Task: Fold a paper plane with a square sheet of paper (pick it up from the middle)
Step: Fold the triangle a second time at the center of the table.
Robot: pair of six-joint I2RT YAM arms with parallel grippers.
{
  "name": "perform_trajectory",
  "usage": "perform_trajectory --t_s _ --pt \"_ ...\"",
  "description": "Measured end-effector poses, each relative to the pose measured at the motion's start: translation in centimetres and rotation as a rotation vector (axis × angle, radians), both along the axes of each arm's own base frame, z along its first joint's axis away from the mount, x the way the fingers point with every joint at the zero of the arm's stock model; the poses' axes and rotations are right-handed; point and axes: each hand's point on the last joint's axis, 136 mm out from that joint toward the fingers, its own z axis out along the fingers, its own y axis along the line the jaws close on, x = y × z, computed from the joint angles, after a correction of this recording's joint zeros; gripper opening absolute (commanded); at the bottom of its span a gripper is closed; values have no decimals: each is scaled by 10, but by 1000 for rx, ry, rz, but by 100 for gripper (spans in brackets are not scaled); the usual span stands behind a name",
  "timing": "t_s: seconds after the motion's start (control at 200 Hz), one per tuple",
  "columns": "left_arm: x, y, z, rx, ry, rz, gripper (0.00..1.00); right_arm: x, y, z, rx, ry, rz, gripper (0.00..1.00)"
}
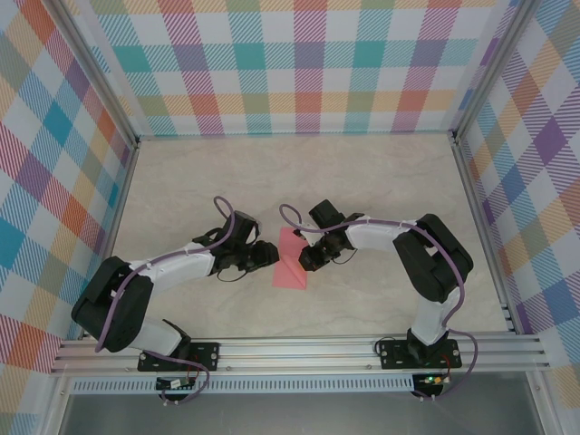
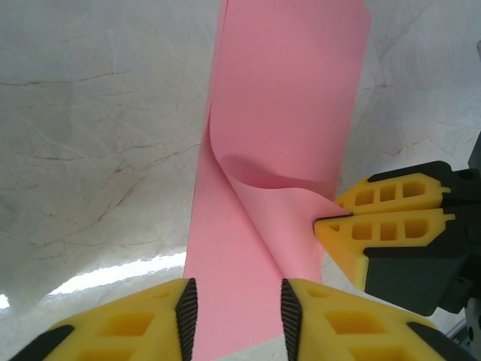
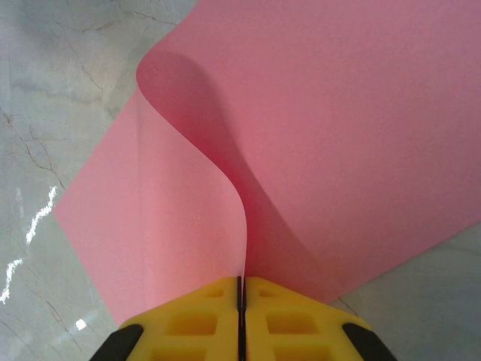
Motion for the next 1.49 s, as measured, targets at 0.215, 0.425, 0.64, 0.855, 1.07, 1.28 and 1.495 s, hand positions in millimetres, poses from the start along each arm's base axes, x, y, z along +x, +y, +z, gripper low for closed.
perform_trajectory --t_s 0.215,0.425,0.64,0.855,1.07,1.28,1.495 --pt "8 -11 3 -45 12 14 17 0 0 0 0 2 -3 8" --pt "20 -23 1 -91 19 28 16 0 0 0 0 3 -6 8" --pt "24 -32 -9 -127 48 35 15 1 0 -1 2 3 -12 8" --pt "27 -39 -8 -164 46 34 15 1 0 -1 2 -1 -14 8" --pt "28 -42 -13 -172 56 28 16 1 0 -1 2 0 -14 8" --pt "27 -45 -13 -181 55 20 19 1 0 -1 3 1 -17 8" --pt "27 -46 -12 -185 50 18 20 0 0 -2 12 4 -25 8"
